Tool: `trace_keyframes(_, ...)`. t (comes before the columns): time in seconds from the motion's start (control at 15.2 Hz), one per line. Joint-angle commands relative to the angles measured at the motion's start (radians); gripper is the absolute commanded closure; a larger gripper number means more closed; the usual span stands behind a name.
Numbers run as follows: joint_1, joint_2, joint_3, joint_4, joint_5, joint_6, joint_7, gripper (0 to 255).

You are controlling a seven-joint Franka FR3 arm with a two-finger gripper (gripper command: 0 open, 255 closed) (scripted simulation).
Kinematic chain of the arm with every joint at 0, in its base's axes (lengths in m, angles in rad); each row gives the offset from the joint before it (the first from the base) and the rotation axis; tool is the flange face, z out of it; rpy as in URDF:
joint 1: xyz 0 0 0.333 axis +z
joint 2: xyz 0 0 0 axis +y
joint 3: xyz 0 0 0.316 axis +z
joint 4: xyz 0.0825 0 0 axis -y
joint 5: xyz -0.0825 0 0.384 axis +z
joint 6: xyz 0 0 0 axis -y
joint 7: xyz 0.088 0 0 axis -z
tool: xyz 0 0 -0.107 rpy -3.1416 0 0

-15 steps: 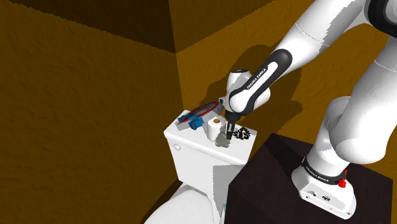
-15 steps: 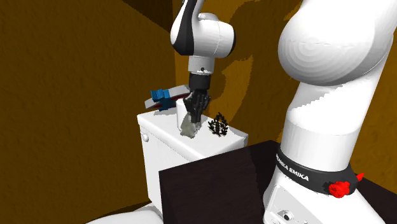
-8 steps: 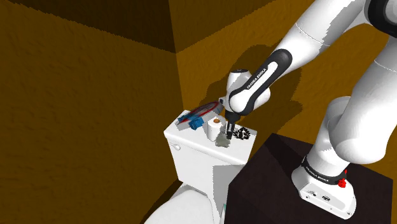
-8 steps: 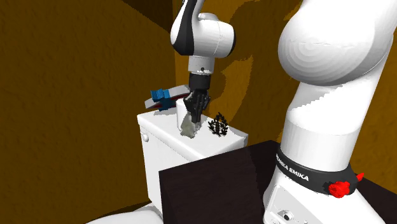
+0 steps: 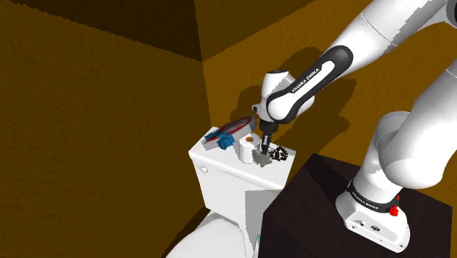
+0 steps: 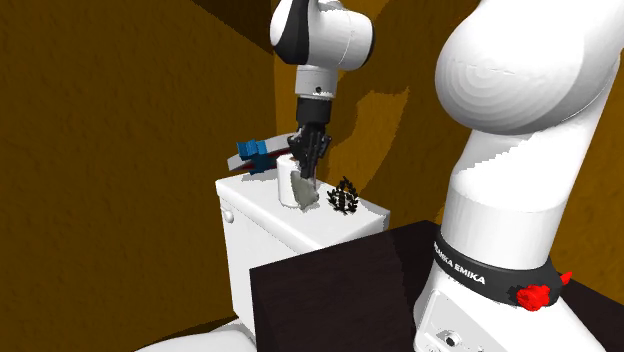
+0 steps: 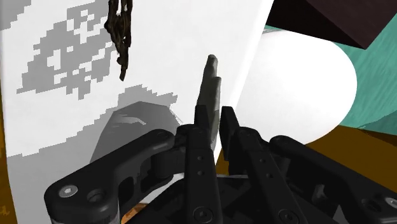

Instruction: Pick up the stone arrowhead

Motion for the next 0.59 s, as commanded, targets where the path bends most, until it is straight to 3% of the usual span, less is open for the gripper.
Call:
trace_keyframes(0.0,-0.006,-0.026,0.002,0.007,-0.013,-0.033,0.011,255)
trace_keyframes(0.53,-0.019,-0.107,0.01,0.033,-0.043,-0.138,0.041,255)
